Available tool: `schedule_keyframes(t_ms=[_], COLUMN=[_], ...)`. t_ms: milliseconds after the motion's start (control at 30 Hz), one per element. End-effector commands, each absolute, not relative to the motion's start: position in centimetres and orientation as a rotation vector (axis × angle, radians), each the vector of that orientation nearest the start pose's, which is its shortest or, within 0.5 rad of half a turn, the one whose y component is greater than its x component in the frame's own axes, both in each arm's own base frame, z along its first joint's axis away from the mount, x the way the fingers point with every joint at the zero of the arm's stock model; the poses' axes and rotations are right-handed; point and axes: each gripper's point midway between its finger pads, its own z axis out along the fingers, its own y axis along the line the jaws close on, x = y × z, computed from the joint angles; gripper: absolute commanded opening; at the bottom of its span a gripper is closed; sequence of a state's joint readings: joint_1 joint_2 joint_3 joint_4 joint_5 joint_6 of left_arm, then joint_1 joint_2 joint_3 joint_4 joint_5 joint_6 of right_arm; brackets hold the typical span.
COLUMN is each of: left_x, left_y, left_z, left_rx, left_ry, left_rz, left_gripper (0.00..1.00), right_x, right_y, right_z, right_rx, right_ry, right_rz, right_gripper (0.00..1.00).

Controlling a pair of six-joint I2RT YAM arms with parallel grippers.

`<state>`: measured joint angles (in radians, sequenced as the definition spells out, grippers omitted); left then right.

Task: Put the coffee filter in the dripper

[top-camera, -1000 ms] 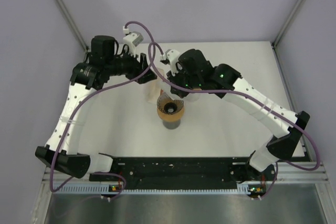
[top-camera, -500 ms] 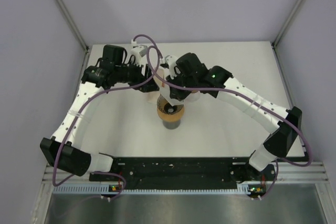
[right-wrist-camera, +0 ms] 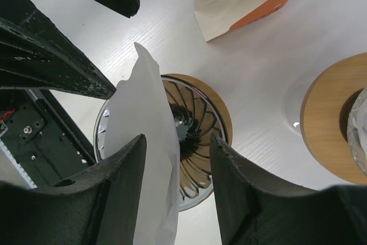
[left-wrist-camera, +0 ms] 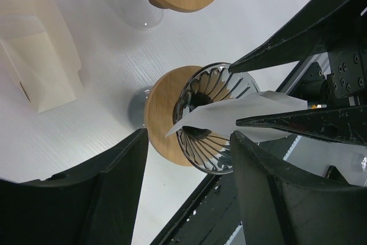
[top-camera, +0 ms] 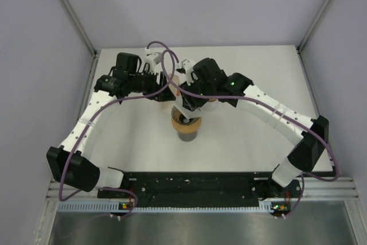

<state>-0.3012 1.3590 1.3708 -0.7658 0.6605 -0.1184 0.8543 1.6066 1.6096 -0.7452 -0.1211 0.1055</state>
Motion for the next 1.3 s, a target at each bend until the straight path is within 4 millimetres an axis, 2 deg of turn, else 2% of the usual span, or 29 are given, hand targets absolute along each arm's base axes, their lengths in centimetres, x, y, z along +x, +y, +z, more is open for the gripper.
schedule_keyframes(t_ms=[0,167,333,400,433,500,533,567,833,1000,1133,1267], left_x=[29.3,29.3,29.5,29.4,29.5,29.5,29.5,29.5,29.6,29.6,29.7,29.9], left_y=[-21.0,-21.1,-21.0,-20.9,-21.0,-21.0,-20.9,-20.9,-20.4,-20.1,-20.0,-19.9], left_z=[27.8,28.0,28.1,28.1,28.1,28.2,28.2,28.3,28.6,28.4,28.1,27.9], left_rx=[0.563,0.573,0.573,0.576,0.577,0.578,0.576,0.576,0.56,0.551,0.547,0.542], left_ry=[2.178,2.171,2.17,2.167,2.168,2.166,2.166,2.165,2.164,2.166,2.169,2.17], left_rz=[-0.982,-0.984,-0.974,-0.972,-0.974,-0.971,-0.967,-0.966,-0.949,-0.945,-0.939,-0.933], left_gripper=[0.64,0.64,0.64,0.64,0.64,0.64,0.64,0.64,0.65,0.65,0.65,0.66], right_x=[27.5,27.8,27.9,27.5,27.1,26.3,25.9,25.6,24.7,25.5,25.7,25.8], right_y=[33.5,32.9,32.6,32.7,32.9,33.3,33.7,33.9,35.3,35.0,34.8,34.5], right_z=[29.1,31.9,34.2,35.2,35.4,35.7,35.7,35.2,30.1,27.8,28.0,30.4], right_rx=[-0.893,-0.904,-0.909,-0.91,-0.925,-0.946,-0.959,-0.969,-1.017,-1.018,-1.013,-0.984], right_ry=[2.035,1.946,1.864,1.821,1.803,1.773,1.764,1.773,1.93,2.004,2.005,1.95], right_rz=[0.594,0.559,0.555,0.587,0.614,0.67,0.703,0.723,0.802,0.736,0.716,0.709], right_gripper=[0.5,0.56,0.53,0.46,0.37,0.13,0.03,0.0,0.0,0.0,0.0,0.0])
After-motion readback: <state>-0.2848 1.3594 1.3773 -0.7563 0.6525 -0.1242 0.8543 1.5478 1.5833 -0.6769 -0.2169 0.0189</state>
